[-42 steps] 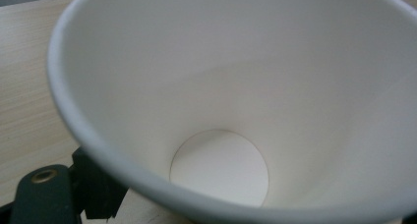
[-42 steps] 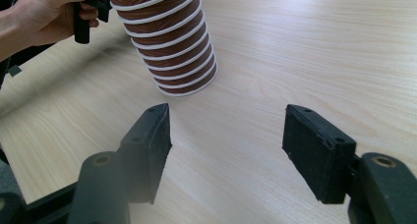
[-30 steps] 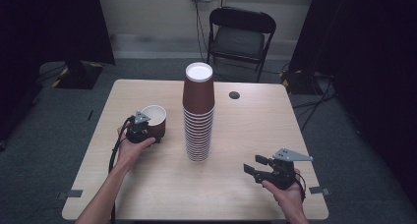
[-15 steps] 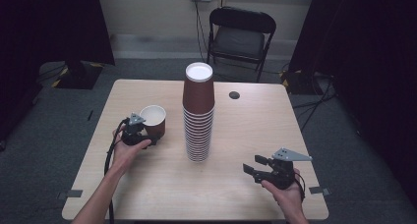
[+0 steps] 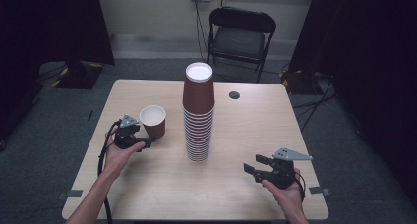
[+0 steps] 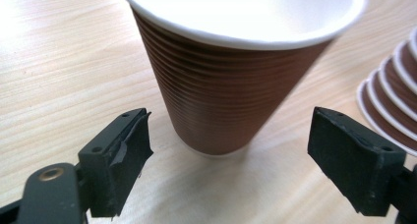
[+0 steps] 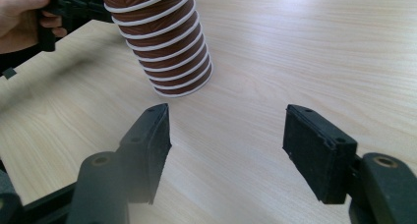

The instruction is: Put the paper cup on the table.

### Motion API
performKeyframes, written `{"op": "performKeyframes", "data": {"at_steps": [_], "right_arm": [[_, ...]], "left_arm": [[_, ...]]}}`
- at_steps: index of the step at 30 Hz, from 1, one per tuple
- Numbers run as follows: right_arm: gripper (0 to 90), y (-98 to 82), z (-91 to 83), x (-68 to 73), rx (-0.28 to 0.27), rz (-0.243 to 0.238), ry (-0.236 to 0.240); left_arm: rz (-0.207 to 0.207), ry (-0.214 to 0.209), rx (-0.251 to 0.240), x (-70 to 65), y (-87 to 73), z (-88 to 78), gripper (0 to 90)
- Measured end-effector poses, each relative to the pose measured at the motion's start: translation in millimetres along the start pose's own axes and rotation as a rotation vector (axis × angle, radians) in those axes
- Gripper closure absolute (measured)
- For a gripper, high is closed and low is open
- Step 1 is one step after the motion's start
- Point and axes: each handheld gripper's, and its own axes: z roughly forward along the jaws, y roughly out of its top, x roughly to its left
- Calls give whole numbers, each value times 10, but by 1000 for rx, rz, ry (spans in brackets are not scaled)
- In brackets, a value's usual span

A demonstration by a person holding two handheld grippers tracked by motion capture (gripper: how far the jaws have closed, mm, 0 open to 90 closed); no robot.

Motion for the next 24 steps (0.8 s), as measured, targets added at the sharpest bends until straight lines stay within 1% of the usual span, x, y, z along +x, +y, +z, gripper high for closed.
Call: {"op": "performKeyframes", "data": {"at_steps": [2, 4, 5, 8, 10, 13, 18, 19, 20, 21, 22, 24], "right_arm": [[338, -4, 1, -7, 4, 3, -5], [315, -8, 4, -15, 7, 5, -13], [314, -9, 3, -18, 7, 7, -13], [289, -11, 4, -28, 10, 11, -21], [286, -11, 11, -40, 14, 13, -28], [259, -16, 16, -50, 11, 17, -45], [256, -26, 8, -83, 14, 19, -64], [257, -30, 10, -90, 16, 19, -66], [257, -36, 11, -93, 17, 25, -68], [256, -52, 20, -102, 21, 32, -67], [256, -66, 35, -109, 29, 33, -69], [256, -89, 50, -117, 40, 31, -72]], "left_arm": [[-1, 3, -13, -22, -11, -64, 160], [-9, -4, -19, -56, -31, -141, 159], [-13, -16, -29, -80, -48, -180, 159], [0, -34, -39, -135, -98, -268, 157], [15, -30, -34, -165, -113, -323, 157], [24, -30, -40, -242, -139, -418, 157], [49, -61, -32, -379, -214, -557, 157], [44, -66, -36, -388, -233, -566, 158], [33, -62, -26, -400, -260, -577, 158], [14, -66, -18, -422, -282, -582, 159], [15, -77, -9, -432, -292, -590, 159], [20, -84, 6, -482, -314, -630, 163]]}}
